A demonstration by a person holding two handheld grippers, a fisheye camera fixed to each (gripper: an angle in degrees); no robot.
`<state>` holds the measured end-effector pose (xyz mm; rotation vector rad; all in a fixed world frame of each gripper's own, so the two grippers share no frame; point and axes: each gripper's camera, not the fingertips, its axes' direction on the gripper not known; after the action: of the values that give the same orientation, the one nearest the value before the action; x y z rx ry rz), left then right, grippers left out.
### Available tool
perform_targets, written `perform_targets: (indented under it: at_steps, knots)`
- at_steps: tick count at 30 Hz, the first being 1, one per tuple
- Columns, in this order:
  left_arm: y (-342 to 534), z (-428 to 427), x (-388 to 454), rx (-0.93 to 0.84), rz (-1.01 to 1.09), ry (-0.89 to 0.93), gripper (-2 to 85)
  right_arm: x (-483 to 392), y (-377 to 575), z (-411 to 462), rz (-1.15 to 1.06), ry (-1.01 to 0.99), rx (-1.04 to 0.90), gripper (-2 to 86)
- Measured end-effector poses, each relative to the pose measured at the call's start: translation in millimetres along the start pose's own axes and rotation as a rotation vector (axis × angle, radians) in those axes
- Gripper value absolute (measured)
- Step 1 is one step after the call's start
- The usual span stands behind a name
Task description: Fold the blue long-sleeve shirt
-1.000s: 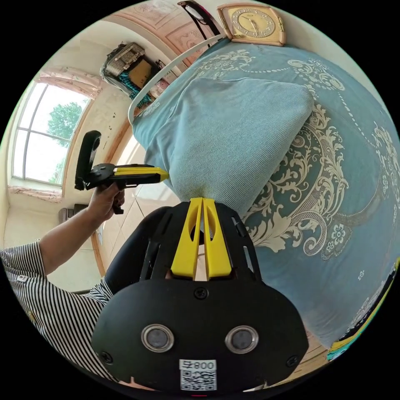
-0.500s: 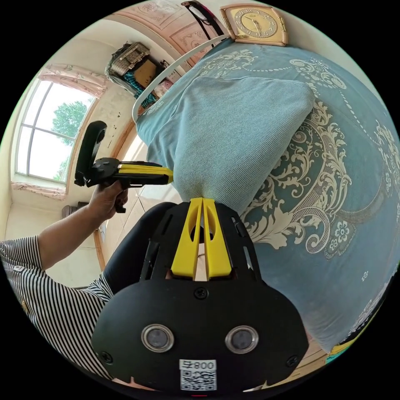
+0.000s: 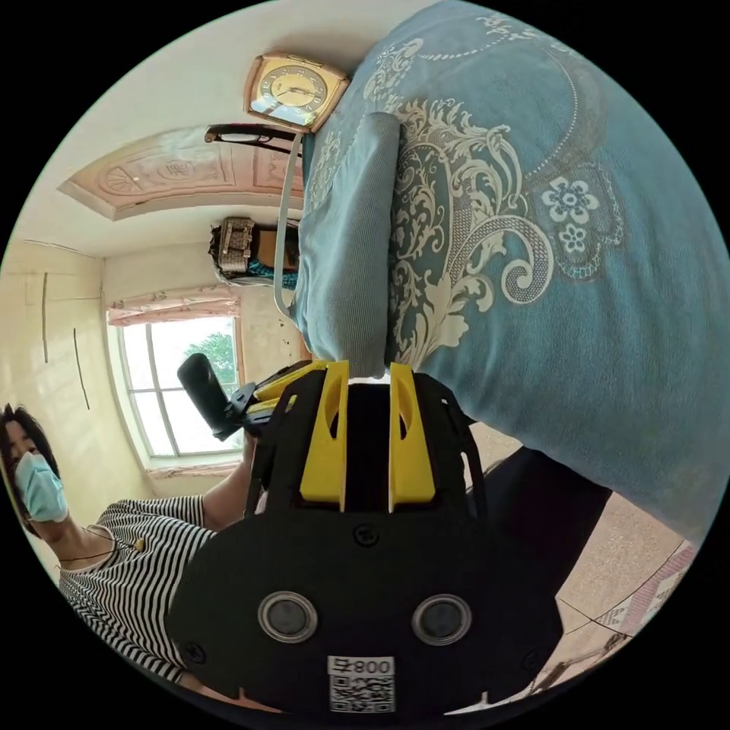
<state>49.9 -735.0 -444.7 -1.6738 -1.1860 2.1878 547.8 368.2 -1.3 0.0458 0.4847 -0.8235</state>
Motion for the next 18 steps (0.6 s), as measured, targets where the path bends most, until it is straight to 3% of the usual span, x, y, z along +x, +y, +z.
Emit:
perform_targets:
  at_steps: [5,18]
  knots:
    - [5,15,-35,0.008,-0.149,0.108,4.1,31,-15,23,0.057,-0.116,-0.032,11.0]
    - [43,-13,-77,0.158,-0.190,0.184,2.5,59,-48,80,0.103,-0.304,-0.053,14.2]
